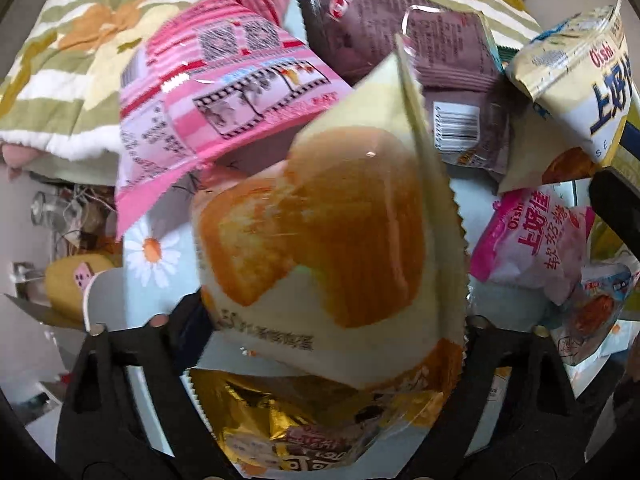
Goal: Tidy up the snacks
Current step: 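Grasp the cake packet with the left gripper while the right grasps the Oishi bag, then lift both packets over the yellow box and open both grippers to drop them, then withdraw both grippers from the box toward the remaining snacks, then grasp the pink wafer pack with the left gripper while the right grasps the brown packet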
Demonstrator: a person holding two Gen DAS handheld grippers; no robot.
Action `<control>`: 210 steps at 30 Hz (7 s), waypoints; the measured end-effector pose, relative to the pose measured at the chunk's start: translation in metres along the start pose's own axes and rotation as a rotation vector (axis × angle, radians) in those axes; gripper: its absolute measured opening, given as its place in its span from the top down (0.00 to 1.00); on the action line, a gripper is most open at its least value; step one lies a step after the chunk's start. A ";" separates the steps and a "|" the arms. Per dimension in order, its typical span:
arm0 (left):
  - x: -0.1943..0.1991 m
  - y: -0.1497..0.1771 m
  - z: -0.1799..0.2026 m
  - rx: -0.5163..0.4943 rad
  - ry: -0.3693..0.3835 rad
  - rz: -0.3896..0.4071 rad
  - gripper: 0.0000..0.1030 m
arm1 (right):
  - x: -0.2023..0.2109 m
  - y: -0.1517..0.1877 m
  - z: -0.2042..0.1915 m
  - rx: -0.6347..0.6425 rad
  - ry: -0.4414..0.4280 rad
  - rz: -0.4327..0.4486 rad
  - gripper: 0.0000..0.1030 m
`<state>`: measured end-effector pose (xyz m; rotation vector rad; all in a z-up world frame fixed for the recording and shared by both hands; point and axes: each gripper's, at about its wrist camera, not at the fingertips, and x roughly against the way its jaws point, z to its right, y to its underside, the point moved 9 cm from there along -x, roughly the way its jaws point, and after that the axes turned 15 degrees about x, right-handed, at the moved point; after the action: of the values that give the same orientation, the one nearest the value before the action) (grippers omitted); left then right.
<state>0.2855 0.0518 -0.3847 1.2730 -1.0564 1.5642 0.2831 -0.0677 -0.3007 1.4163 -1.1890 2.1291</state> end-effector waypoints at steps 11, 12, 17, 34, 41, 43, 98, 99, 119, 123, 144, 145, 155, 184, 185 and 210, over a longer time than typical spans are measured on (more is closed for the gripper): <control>0.010 0.002 -0.012 0.047 0.039 0.033 0.25 | -0.016 -0.003 0.000 0.061 0.026 -0.020 0.02; 0.012 0.002 -0.013 0.049 0.041 0.040 0.25 | -0.018 -0.003 0.000 0.066 0.029 -0.022 0.03; 0.022 0.003 -0.012 0.054 0.054 0.061 0.26 | -0.027 0.000 -0.001 0.091 0.046 -0.037 0.06; 0.063 0.014 -0.005 0.010 0.086 0.139 0.26 | -0.014 0.007 0.009 0.053 0.104 -0.018 0.51; 0.087 0.017 0.006 -0.041 0.124 0.183 0.26 | 0.016 0.010 0.014 -0.031 0.107 0.020 0.57; 0.096 0.017 0.010 -0.058 0.139 0.198 0.26 | 0.025 0.011 0.015 -0.072 0.093 0.036 0.59; 0.101 0.000 0.395 -0.356 0.225 0.207 0.01 | 0.166 0.155 0.255 -0.481 0.046 0.237 0.62; 0.100 0.002 0.394 -0.361 0.230 0.200 0.01 | 0.165 0.156 0.255 -0.480 0.046 0.229 0.62; 0.112 0.005 0.342 -0.298 0.241 0.231 0.01 | 0.134 0.151 0.263 -0.479 0.046 0.145 0.35; 0.120 0.011 0.335 -0.285 0.246 0.240 0.01 | 0.151 0.147 0.260 -0.467 0.057 0.223 0.02; 0.180 0.050 0.288 -0.174 0.196 0.381 0.01 | 0.204 0.137 0.228 -0.326 -0.003 0.320 0.02; 0.184 0.052 0.282 -0.159 0.188 0.387 0.01 | 0.205 0.134 0.225 -0.313 -0.008 0.329 0.02; 0.222 0.046 0.194 -0.013 0.106 0.468 0.01 | 0.211 0.105 0.183 -0.238 -0.077 0.389 0.01; 0.120 -0.079 -0.041 0.100 0.162 0.268 0.01 | 0.093 -0.025 0.004 -0.293 -0.063 0.250 0.02; 0.110 -0.082 -0.042 0.096 0.160 0.249 0.01 | 0.084 -0.027 0.000 -0.293 -0.062 0.240 0.02; 0.003 -0.120 -0.046 0.184 0.184 0.078 0.12 | -0.048 -0.050 -0.042 -0.184 -0.096 0.042 0.01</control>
<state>0.3863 0.1312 -0.3755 1.1927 -0.8707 1.8353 0.3121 0.0034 -0.3259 1.4360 -1.4218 1.9403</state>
